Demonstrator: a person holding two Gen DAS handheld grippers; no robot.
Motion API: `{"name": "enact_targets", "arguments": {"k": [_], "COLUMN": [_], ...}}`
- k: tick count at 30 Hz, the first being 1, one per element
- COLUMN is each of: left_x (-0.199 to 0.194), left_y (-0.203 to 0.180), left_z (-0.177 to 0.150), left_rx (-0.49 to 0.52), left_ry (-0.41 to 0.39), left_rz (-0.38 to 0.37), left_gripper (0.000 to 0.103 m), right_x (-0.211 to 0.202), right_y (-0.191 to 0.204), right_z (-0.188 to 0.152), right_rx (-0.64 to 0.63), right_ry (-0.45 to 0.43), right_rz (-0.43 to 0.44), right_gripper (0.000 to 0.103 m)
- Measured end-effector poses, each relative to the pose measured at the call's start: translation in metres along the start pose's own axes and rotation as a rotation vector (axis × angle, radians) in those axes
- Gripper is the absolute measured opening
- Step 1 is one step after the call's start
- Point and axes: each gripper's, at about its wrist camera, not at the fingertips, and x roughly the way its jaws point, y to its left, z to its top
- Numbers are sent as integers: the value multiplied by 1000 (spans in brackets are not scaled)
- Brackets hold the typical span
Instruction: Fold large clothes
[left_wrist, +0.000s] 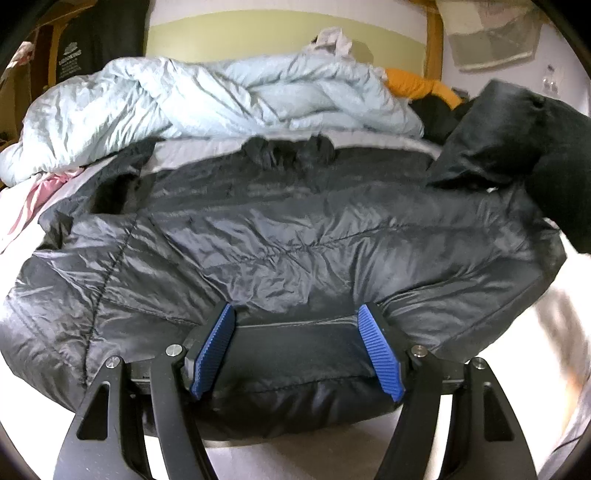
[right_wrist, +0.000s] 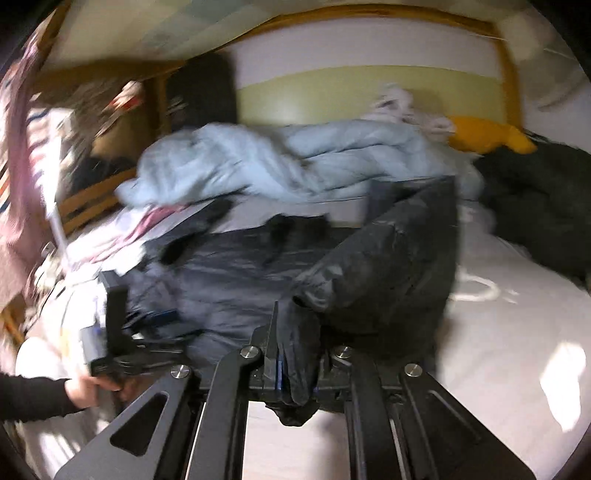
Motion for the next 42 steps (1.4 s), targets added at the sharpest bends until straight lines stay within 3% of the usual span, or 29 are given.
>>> {"name": "enact_targets", "arguments": {"k": [4,7,9,12,15,20,22,25,28,31,33,34,39,42], "left_x": [-22,-40,-51,-58,-54,-40,-38,-33,-27,-24,-26,-27,-29,-13], "left_y": [4,2,0,-3,-20,-51,-56,-63,-51,-35,-24,-17,22,57], "left_z": [4,8,11,17,17,5,1,0,7,16,22,26,53,74], "left_rx": [22,91,112,119,177,301,330,322,256,181,153,140,86,15], "left_ry": [-80,-141,-175,-189,-178,-147,-153,-151,-146,-140,-140,-142,-120,-6], "left_rz": [-23,-62,-141,-301,-357,-357,-357,-317,-307,-294,-257,-238,-75,-32], "left_gripper": [69,69,70,79,79,77,64,23,10,8,8,8,8,8], "right_x": [40,77,95,106,110,116,118,118,113,105,99,94,78,71], "right_y": [25,15,7,0,0,13,22,29,30,23,18,17,5,-17], "right_z": [14,17,13,3,-2,-4,-6,-11,-13,-13,-11,-10,-2,6], "right_rx": [10,129,206,219,219,227,237,255,247,238,229,206,121,151], "right_ry": [61,75,94,103,110,141,152,167,162,139,121,105,56,33], "right_rz": [96,231,288,273,286,360,410,467,462,424,380,342,238,197], "right_gripper": [11,11,11,11,11,11,12,12,16,28,67,72,72,72]}}
